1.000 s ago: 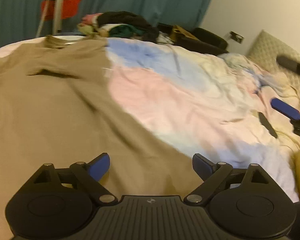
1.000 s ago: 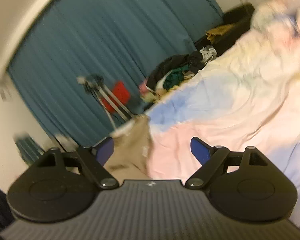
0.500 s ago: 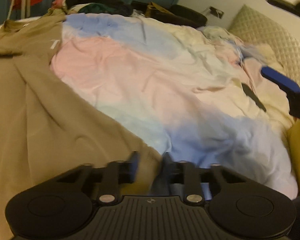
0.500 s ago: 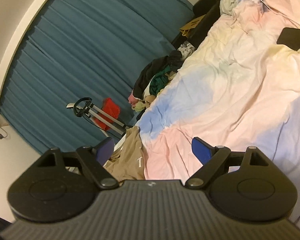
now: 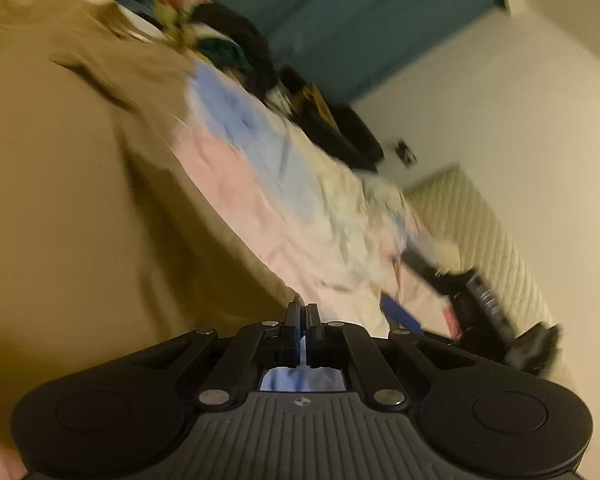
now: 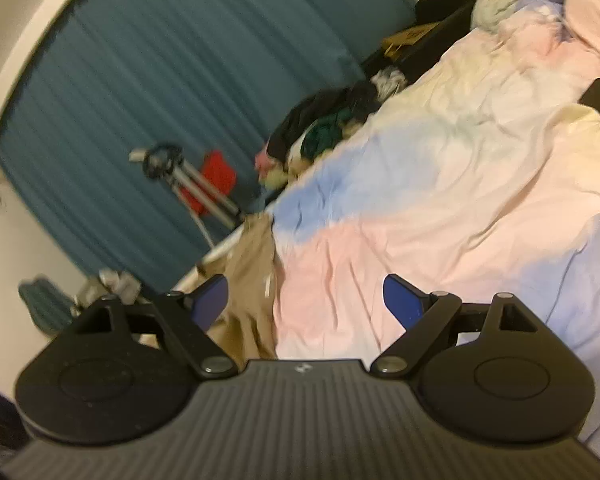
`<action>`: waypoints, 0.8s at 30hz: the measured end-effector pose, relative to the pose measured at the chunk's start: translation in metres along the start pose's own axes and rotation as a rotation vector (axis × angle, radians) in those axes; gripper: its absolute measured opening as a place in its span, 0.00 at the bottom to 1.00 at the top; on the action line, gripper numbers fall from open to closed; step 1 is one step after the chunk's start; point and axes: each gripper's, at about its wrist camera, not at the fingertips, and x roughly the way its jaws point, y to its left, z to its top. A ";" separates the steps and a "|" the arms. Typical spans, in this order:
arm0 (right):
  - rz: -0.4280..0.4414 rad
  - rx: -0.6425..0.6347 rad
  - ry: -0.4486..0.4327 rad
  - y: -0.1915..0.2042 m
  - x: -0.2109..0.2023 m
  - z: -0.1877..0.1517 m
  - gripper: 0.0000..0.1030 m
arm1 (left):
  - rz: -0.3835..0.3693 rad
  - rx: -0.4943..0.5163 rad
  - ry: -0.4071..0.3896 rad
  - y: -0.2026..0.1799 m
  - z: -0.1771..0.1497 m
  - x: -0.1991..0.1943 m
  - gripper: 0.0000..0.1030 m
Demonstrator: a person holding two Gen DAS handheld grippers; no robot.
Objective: Fold clothes
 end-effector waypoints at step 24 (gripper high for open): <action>-0.003 -0.123 0.714 0.062 0.111 -0.120 0.74 | 0.329 -0.191 0.138 0.107 0.008 -0.010 0.51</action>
